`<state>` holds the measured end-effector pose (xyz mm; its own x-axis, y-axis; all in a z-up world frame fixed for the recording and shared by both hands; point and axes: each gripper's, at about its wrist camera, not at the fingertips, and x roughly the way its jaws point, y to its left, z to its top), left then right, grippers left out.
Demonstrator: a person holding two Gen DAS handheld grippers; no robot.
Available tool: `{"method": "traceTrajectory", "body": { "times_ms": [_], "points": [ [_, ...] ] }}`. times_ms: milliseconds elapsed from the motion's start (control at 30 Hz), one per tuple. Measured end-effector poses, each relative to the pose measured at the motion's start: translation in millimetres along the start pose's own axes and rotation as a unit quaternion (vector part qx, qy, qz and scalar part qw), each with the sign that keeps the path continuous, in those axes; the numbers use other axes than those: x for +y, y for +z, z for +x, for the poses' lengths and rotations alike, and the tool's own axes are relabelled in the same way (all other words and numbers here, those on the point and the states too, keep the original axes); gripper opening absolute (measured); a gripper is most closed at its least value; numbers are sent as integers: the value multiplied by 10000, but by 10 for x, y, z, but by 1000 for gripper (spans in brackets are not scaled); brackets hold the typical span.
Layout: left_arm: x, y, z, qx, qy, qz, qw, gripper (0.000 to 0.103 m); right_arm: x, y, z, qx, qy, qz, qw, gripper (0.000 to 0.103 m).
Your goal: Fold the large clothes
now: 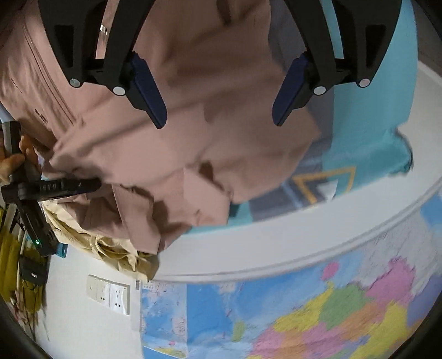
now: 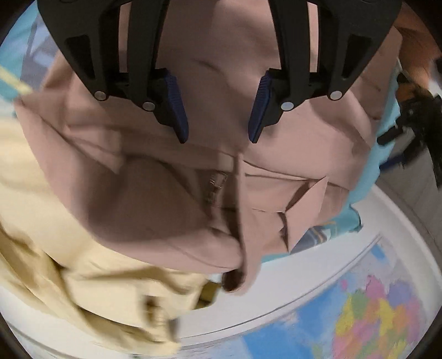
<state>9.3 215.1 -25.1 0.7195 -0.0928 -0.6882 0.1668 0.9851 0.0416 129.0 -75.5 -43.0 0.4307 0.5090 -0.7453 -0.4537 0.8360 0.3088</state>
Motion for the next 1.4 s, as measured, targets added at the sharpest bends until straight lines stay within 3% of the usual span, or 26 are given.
{"method": "traceTrajectory", "body": {
  "times_ms": [200, 400, 567, 700, 867, 967, 1033, 1100, 1133, 1167, 1233, 1267, 1333, 1367, 1400],
  "points": [
    [161, -431, -306, 77, 53, -504, 9987, 78, 64, -464, -699, -425, 349, -135, 9984, 59],
    [188, -843, -587, 226, -25, -845, 9962, 81, 68, -1108, -1164, -372, 578, -43, 9976, 66],
    [177, -1200, -842, 385, -179, -1162, 9923, 84, -188, -1689, -1483, -440, 542, 515, 9962, 71],
    [122, -1437, -950, 610, -217, -1333, 9890, 84, -369, -1969, -1622, -429, 568, 921, 9932, 77],
    [10, -1610, -1024, 820, -516, -1401, 9854, 87, -339, -2163, -1617, -237, 684, 895, 9934, 82],
    [-78, -1646, -1053, 823, -533, -1281, 9869, 89, -235, -2151, -1513, -175, 599, 634, 9960, 78],
    [-140, -1660, -1060, 855, -573, -1227, 9871, 90, -190, -2129, -1444, -165, 368, 429, 9983, 60],
    [-183, -1655, -1047, 860, -548, -1203, 9875, 90, -186, -2083, -1391, -101, 302, 335, 9989, 11],
    [-213, -1641, -1027, 881, -469, -1194, 9878, 89, -220, -2047, -1375, -152, 326, 433, 9984, 6],
    [-241, -1624, -1008, 892, -379, -1180, 9883, 87, -254, -2021, -1368, -195, 368, 519, 9978, 5],
    [-302, -1577, -968, 892, -125, -1105, 9898, 68, -317, -1966, -1392, -382, 319, 663, 9966, 5],
    [-304, -1567, -956, 907, -40, -1117, 9896, 67, -349, -1949, -1400, -432, 335, 754, 9957, 5],
    [-314, -1528, -941, 974, 168, -1103, 9890, 67, -392, -1924, -1403, -327, 143, 883, 9954, 23],
    [-313, -1510, -976, 917, 259, -1040, 9900, 67, -374, -1919, -1442, -341, -54, 826, 9960, 37],
    [-318, -1495, -1017, 842, 326, -961, 9913, 68, -283, -1906, -1552, -539, -313, 567, 9964, 42]
  ]
}}
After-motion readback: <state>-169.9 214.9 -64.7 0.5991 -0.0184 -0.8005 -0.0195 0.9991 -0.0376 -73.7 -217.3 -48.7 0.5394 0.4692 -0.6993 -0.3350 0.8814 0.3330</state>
